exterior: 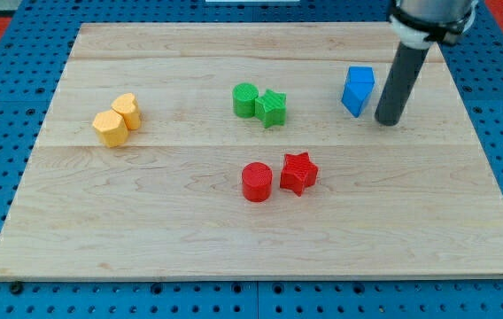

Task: Move your arm to the bottom left of the yellow hexagon

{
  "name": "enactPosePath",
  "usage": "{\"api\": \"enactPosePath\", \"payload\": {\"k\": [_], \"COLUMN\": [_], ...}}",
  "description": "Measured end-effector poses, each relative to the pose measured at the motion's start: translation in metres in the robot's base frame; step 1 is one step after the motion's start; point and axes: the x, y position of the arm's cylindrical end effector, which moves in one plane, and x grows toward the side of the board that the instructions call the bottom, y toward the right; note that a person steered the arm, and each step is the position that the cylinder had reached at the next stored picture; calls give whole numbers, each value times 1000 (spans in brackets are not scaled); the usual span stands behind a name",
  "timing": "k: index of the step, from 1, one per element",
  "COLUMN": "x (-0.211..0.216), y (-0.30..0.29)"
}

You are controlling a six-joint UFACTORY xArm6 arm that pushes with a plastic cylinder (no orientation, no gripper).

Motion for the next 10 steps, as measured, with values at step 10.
{"api": "enactPosePath", "payload": {"k": [10], "x": [28], "y": [-409]}}
